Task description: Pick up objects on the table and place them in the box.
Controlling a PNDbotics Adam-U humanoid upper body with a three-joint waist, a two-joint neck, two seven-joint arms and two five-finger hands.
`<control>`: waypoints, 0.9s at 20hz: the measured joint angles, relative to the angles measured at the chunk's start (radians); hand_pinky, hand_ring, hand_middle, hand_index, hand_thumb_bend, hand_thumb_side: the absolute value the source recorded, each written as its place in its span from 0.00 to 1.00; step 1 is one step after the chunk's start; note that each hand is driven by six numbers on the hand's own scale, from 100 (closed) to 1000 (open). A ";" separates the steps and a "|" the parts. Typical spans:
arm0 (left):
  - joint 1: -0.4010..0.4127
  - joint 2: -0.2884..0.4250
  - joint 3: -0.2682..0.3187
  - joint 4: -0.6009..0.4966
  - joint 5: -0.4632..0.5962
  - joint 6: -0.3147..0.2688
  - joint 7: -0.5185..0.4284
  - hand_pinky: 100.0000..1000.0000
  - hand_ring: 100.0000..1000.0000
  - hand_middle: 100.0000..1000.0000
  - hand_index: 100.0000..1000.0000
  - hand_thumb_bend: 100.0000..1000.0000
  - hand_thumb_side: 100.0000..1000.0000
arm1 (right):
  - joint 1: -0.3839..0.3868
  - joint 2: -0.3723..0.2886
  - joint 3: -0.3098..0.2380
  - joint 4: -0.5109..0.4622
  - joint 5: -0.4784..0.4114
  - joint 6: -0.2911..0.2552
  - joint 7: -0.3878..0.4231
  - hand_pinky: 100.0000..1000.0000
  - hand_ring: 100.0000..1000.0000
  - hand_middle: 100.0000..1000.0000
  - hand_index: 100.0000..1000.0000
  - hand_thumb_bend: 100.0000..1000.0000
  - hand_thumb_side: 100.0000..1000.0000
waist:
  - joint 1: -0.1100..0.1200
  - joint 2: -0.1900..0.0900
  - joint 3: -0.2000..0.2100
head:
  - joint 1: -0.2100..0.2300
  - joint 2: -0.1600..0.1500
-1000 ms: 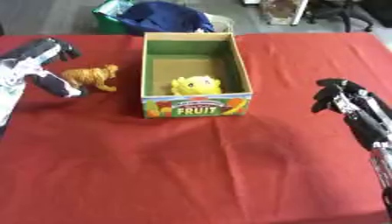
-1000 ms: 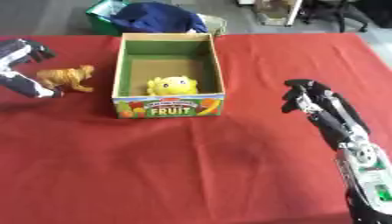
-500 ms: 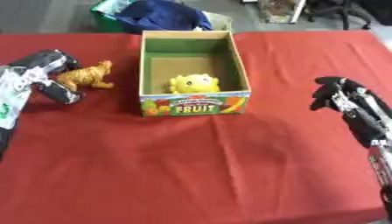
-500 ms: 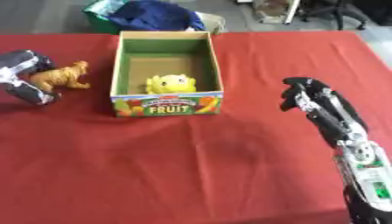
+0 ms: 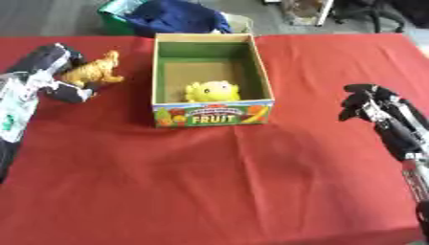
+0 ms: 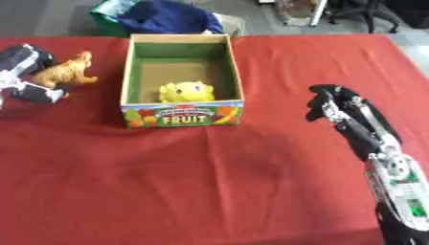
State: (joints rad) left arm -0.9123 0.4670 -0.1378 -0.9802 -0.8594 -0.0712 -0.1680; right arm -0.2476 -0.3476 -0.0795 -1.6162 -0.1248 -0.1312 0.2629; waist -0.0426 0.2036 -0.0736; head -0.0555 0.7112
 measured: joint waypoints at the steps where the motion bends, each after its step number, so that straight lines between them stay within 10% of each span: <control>1: -0.004 0.000 -0.001 -0.020 0.008 0.001 0.003 0.57 0.43 0.32 0.48 0.00 0.03 | 0.000 0.000 0.000 0.000 0.000 0.000 0.000 0.52 0.48 0.49 0.75 0.00 0.54 | 0.000 0.000 0.000 | 0.000 0.000; 18: -0.167 -0.182 -0.063 -0.003 -0.109 -0.029 0.049 0.58 0.45 0.33 0.50 0.00 0.02 | -0.017 0.002 0.012 0.000 0.000 0.001 0.014 0.52 0.48 0.49 0.75 0.00 0.53 | 0.000 0.006 -0.066 | 0.026 -0.004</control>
State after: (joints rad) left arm -1.0790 0.2853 -0.2006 -0.9828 -0.9688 -0.1000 -0.1192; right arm -0.2644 -0.3459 -0.0677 -1.6162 -0.1252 -0.1303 0.2770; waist -0.0421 0.2097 -0.1395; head -0.0293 0.7075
